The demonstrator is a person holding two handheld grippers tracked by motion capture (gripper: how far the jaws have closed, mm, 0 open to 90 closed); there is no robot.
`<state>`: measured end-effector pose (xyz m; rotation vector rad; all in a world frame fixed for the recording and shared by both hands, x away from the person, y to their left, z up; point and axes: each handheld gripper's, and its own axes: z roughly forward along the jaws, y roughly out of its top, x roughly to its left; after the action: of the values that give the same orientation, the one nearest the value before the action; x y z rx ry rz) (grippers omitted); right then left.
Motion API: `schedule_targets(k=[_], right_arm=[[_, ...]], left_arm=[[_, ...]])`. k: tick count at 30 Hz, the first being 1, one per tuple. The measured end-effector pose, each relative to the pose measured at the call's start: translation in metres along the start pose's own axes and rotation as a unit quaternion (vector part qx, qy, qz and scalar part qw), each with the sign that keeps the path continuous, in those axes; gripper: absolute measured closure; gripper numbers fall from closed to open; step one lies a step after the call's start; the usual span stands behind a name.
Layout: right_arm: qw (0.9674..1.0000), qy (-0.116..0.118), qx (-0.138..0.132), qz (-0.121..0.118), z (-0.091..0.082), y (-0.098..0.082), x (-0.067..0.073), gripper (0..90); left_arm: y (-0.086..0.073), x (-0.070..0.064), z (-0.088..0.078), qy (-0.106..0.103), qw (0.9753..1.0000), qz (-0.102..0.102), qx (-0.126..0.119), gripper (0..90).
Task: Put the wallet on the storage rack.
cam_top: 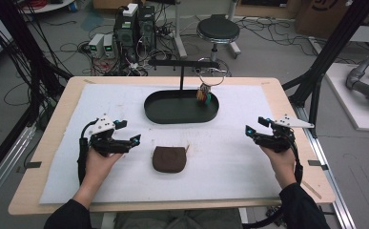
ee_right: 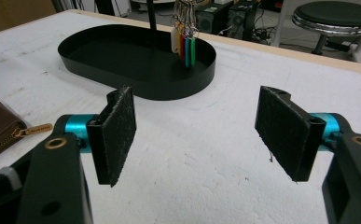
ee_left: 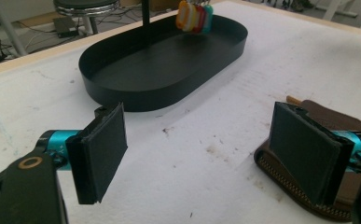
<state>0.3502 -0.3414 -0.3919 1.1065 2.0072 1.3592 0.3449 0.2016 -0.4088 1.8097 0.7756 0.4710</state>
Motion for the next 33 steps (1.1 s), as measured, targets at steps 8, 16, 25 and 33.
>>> schedule_targets(k=[8, 16, 25, 33], right_arm=[[0.9999, -0.004, 0.009, -0.005, 0.002, -0.002, -0.001, 29.1], [0.9999, -0.008, 0.006, -0.004, -0.001, -0.004, -0.003, 29.2], [0.9999, -0.012, 0.004, -0.005, -0.001, -0.005, -0.007, 29.4], [0.9998, -0.009, 0.01, -0.014, 0.002, -0.005, -0.006, 29.5]], left_arm=[[0.001, -0.004, 0.005, -0.023, 0.9996, -0.011, -0.006, 19.3], [0.004, -0.01, 0.012, -0.042, 0.999, -0.016, 0.002, 19.3], [0.004, -0.019, 0.026, -0.071, 0.9969, -0.023, 0.024, 19.7], [0.0, -0.024, 0.043, -0.097, 0.9929, -0.042, 0.056, 27.2]])
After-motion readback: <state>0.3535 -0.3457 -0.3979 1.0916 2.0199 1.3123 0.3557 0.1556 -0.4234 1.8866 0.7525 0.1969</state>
